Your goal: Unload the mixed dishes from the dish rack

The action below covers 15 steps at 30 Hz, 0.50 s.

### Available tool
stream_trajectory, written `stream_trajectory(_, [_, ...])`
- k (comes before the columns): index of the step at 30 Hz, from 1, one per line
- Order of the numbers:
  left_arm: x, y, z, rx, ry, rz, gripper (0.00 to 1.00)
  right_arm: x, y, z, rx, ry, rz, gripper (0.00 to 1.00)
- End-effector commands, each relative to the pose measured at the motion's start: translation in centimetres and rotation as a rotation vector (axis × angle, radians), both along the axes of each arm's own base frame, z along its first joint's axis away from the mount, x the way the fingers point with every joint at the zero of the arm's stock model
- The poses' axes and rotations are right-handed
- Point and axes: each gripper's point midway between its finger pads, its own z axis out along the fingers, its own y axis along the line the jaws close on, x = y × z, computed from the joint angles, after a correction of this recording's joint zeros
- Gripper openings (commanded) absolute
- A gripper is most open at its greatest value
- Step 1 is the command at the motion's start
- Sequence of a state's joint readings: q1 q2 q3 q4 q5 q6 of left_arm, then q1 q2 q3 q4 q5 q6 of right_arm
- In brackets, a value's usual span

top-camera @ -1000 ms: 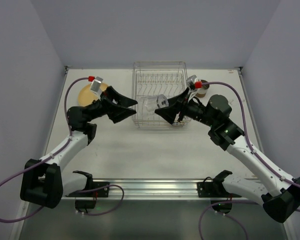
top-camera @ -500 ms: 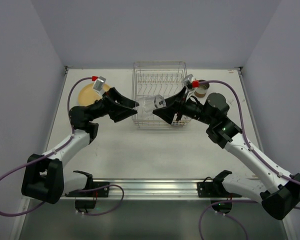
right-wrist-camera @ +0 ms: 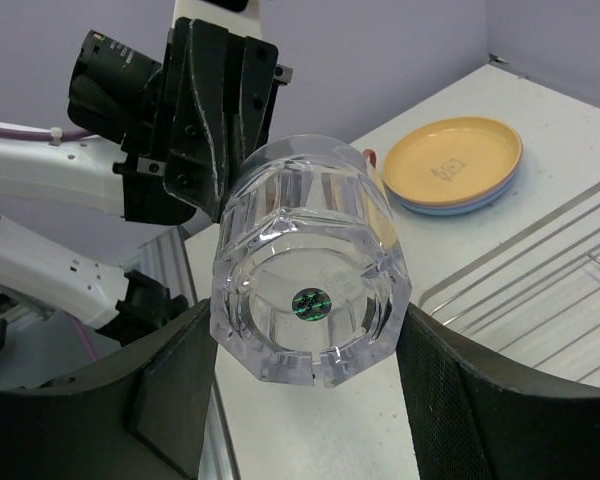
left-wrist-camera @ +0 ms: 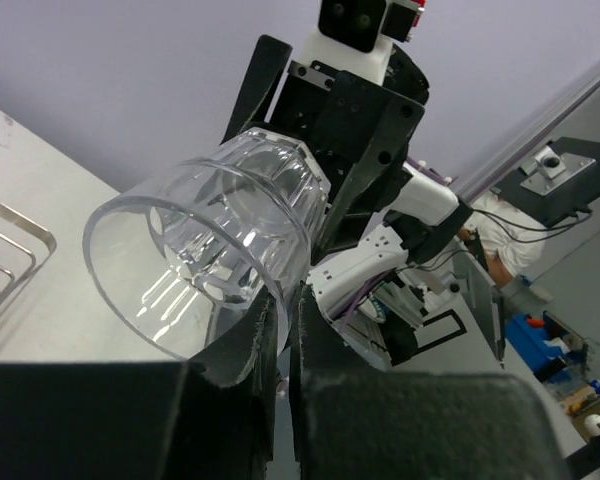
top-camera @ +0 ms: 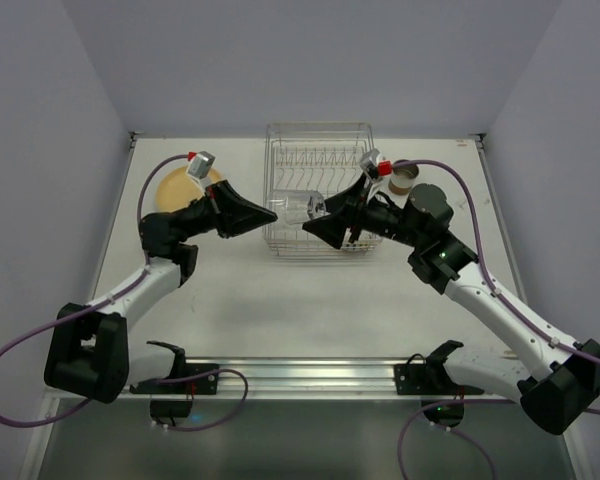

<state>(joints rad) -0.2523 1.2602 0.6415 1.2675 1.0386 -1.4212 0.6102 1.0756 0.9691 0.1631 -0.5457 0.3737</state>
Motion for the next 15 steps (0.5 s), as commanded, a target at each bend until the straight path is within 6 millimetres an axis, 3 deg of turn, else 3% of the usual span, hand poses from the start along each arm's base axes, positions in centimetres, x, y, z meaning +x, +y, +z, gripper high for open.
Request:
stream_trajectory(1, [-2.4,0.1,2.5,-0.043,-0.102,-0.062,0.02,0.4,0.2,0.9,0.025,-0.039,-0.004,0.28])
stream_trajectory(7, [-3.5,0.4,3.8,-0.069,-0.119,-0.061,0.0,0.8,0.0,-0.6,0.01,-0.022,-0.032,0.27])
stream_trajectory(11, [-4.0,0.6,4.3,-0.074,-0.131,-0.06,0.0,0.9,-0.1,-1.5,0.001,-0.009,-0.039,0.65])
stream_trajectory(13, [-4.1,0.6,4.5,-0.068,-0.13,-0.053,0.0,0.8,-0.2,-1.9,-0.003,-0.006,-0.044,0.74])
stream_trajectory(14, [-3.8,0.5,4.2,-0.056,-0.105,-0.05,0.0,0.8,-0.3,-2.4,-0.009,0.003,-0.048,0.86])
stream_trajectory(15, [-3.6,0.5,4.2,-0.049,-0.118,-0.04,0.0,0.8,-0.4,-2.3,-0.006,-0.002,-0.056,0.92])
